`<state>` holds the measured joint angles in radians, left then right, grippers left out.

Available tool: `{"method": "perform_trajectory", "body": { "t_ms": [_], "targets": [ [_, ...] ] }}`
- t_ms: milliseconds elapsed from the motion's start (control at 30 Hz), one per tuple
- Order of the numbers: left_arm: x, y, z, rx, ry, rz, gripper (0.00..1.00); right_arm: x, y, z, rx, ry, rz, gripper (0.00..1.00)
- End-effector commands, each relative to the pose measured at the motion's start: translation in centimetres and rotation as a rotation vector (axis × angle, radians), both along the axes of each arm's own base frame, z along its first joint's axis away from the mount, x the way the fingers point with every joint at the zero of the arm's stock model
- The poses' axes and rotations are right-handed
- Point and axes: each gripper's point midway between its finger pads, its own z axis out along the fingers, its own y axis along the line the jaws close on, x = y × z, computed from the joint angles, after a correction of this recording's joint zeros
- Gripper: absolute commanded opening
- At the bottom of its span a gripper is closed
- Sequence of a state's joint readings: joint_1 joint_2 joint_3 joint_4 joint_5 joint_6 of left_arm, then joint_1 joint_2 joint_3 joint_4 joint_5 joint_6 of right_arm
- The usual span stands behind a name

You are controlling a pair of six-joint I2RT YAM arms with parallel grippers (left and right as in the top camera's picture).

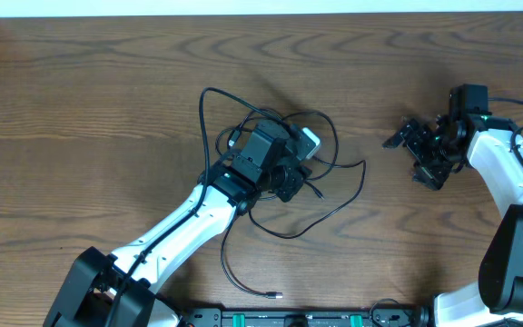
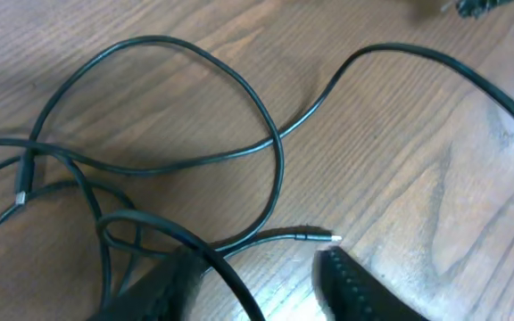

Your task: Untangle cables

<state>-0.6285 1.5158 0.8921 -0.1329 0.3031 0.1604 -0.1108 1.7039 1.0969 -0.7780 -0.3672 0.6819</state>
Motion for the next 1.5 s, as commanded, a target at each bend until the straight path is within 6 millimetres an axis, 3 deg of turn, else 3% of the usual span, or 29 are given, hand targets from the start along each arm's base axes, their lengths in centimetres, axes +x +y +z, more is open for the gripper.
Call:
{"method": "perform_trajectory", "body": {
  "t_ms": [0, 233, 367, 400, 433, 467, 500, 700, 800, 933, 1067, 1133, 1200, 1267, 1400, 1467],
  "targets": [
    [0.1, 1.2, -1.0, 0.051, 0.016, 0.039, 0.94, -0.1, 0.2, -0.1, -0.004, -0.011, 0.052, 0.99],
    [0.8, 4.1, -2.7, 0.201, 0.004, 0.144, 0.95, -0.1, 0.3, -0.1, -0.009, -0.018, 0.073, 0.99],
    [1.0, 4.3, -2.7, 0.209, -0.002, 0.15, 0.93, -0.1, 0.3, -0.1, -0.009, -0.018, 0.073, 0.99],
    [1.0, 4.3, -2.7, 0.209, -0.002, 0.15, 0.8, -0.1, 0.3, -0.1, -0.009, -0.018, 0.073, 0.99],
    [1.0, 4.3, -2.7, 0.209, -0.002, 0.15, 0.58, -0.1, 0.4, -0.1, -0.009, -0.017, 0.073, 0.99],
    [1.0, 4.3, -2.7, 0.209, -0.002, 0.15, 0.24, -0.1, 0.4, -0.1, -0.008, -0.017, 0.073, 0.99],
    [1.0, 4.3, -2.7, 0.208, -0.002, 0.151, 0.08, -0.1, 0.4, -0.1, -0.008, -0.017, 0.073, 0.99],
    [1.9, 4.5, -1.6, 0.208, -0.054, 0.182, 0.07, -0.1, 0.4, -0.2, -0.008, -0.016, 0.073, 0.99],
    [3.5, 4.4, 2.0, 0.169, -0.15, 0.222, 0.08, -0.1, 0.4, -0.2, -0.008, -0.015, 0.073, 0.99],
    [5.3, 4.5, 10.2, 0.054, -0.358, 0.295, 0.07, -0.2, 0.4, -0.2, -0.011, -0.017, 0.089, 0.99],
    [5.2, 5.4, 22.5, -0.196, -0.659, 0.342, 0.07, -0.4, 0.5, -0.2, -0.007, -0.014, 0.098, 0.99],
    [4.2, 7.4, 28.9, -0.334, -0.817, 0.395, 0.08, -0.4, 1.2, 0.2, 0.041, -0.02, 0.105, 0.99],
    [2.7, 10.2, 34.0, -0.436, -0.951, 0.45, 0.07, -0.2, 2.3, 0.7, 0.106, -0.036, 0.116, 0.99],
    [1.3, 12.2, 36.6, -0.481, -1.023, 0.485, 0.07, 0.2, 2.8, 1.0, 0.137, -0.059, 0.123, 0.99],
    [-1.1, 14.5, 39.3, -0.528, -1.098, 0.515, 0.07, 1.7, 3.1, 1.7, 0.142, -0.161, 0.19, 0.99],
    [-2.0, 14.9, 40.1, -0.536, -1.126, 0.514, 0.07, 3.1, 4.2, 3.0, 0.199, -0.268, 0.249, 0.99]
  ]
}}
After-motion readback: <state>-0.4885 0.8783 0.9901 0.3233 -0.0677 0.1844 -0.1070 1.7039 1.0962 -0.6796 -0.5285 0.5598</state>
